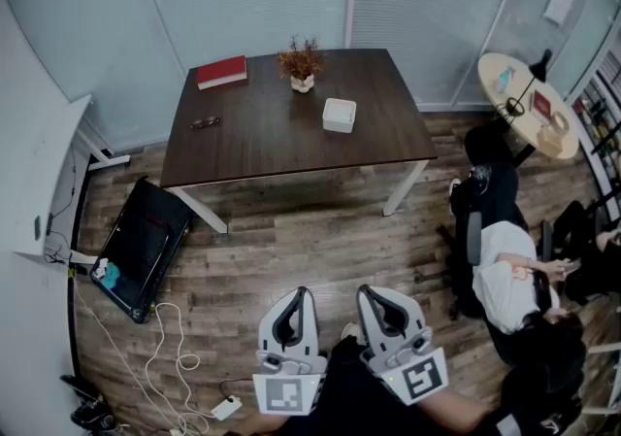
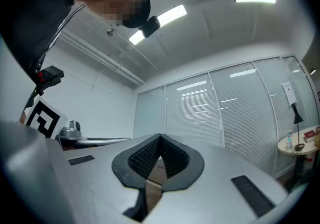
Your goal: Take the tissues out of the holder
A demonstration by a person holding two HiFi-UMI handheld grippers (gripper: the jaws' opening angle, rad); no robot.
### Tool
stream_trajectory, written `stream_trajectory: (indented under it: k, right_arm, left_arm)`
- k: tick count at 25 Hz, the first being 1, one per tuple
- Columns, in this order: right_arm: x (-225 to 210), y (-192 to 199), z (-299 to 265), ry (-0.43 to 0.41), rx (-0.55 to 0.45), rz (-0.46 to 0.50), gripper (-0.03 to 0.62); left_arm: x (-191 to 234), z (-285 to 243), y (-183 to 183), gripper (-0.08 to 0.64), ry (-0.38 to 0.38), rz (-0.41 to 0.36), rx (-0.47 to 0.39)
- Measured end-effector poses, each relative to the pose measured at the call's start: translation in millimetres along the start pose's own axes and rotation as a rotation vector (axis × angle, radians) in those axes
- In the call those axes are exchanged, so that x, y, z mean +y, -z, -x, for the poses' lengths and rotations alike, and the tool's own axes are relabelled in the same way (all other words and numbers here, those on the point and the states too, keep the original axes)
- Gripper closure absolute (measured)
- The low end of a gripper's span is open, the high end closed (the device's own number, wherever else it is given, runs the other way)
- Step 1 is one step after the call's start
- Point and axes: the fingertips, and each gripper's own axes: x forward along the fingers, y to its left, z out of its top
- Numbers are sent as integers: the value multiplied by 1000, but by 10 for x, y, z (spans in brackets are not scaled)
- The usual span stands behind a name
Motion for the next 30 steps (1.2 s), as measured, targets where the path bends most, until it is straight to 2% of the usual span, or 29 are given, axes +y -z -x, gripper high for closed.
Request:
stream_trajectory:
  k: [5,15,25,27,30]
  right_arm:
    - [-21,18,-17,-15,14,21,583]
    - [-360,129,26,-33,17,-23,583]
    - [-782,203,-105,-32,-6,-8,583]
    - [-827,251,-118,-30,-1,-7,583]
    - [-887,399,-150,-34,19,-8,583]
  left_arm:
    - [-117,-34,104,561,20,16,32]
    - [-341,-277,214,561,-2,-18,46]
    - [-328,-618,253,561,-50,-80,4]
    - [-340,-646,349,561,-43,-84,22]
    - [-279,-667,657,561,-53,-70,98]
